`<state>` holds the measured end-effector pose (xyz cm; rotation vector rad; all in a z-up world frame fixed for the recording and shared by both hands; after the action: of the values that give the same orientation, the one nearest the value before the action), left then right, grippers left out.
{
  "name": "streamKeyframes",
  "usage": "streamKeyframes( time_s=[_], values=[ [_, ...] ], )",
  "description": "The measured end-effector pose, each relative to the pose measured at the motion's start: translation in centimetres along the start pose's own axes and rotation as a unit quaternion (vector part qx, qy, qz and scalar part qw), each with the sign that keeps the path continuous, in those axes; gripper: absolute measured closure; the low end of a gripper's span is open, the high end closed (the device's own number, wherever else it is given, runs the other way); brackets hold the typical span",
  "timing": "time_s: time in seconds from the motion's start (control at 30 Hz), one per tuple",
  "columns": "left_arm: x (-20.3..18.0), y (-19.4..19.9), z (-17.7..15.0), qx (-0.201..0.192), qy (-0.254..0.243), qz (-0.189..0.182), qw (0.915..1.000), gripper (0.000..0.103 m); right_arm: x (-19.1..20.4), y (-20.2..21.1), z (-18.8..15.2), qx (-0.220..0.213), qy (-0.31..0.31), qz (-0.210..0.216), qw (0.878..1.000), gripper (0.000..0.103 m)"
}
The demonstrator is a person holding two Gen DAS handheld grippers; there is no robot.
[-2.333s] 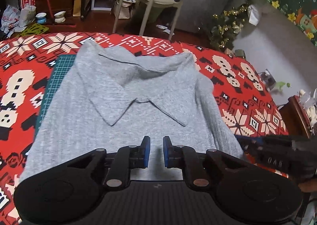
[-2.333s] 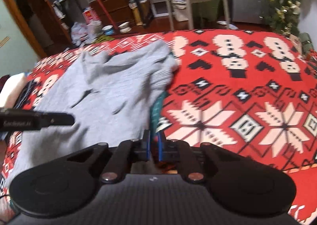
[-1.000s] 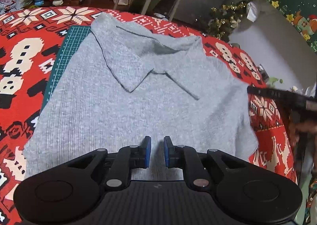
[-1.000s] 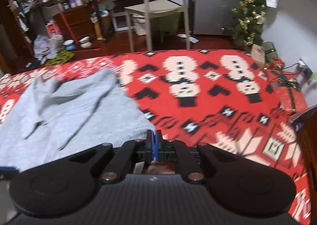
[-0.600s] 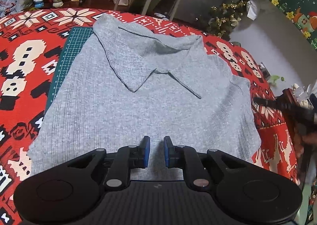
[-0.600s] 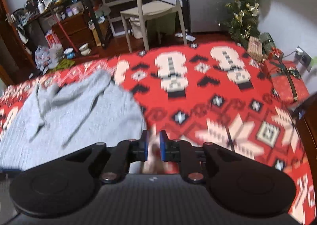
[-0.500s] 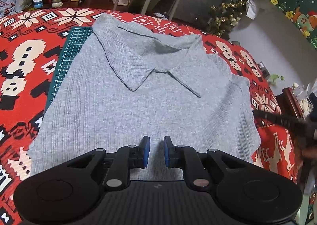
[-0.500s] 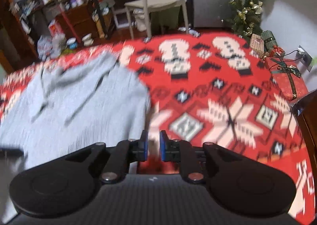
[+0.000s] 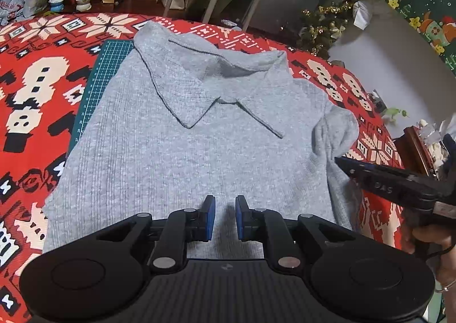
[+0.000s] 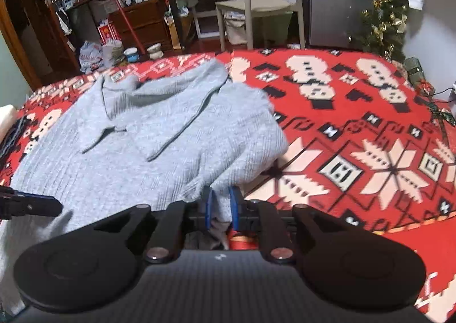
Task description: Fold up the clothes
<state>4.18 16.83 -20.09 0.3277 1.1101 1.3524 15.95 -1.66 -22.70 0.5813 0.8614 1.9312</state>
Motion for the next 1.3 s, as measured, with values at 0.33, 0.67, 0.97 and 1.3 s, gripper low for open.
streamKeyframes(
  time_s=[0.33, 0.67, 0.97, 1.3],
  values=[
    [0.1, 0.1, -0.2, 0.003, -0.004, 0.002, 1.0000, 0.090, -2.0, 2.6, -1.0, -0.027, -0.027, -0.003, 0.999, 0.072],
    [-0.3, -0.2, -0.3, 0.009, -0.008, 0.004, 0.9999, 0.090, -1.0, 1.2, -1.9, -0.007, -0.005, -0.003, 1.000, 0.087],
    [-0.4, 0.0, -0.2, 0.009, -0.017, 0.003, 0.9998, 0.090, -5.2, 3.4, -0.4, -0.021, 0.039, -0.113, 0.993, 0.098],
    [-0.7, -0.9, -1.0, 0.020, -0.020, -0.001, 0.9996, 0.090, -7.5, 4.3, -1.8, -0.028, 0.015, -0.084, 0.996, 0.093]
  ],
)
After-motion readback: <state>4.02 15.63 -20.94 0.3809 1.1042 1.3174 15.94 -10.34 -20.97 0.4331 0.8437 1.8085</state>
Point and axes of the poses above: each gripper's, at about its wrist camera, not at the fingertips, and y roughly against the way its jaws point, x to its left, z to its top, the point moved 8 cm from there along -y, roughly the way its jaws point, and after that the axes turned 7 degrees about -z, right-handed, at the moved point
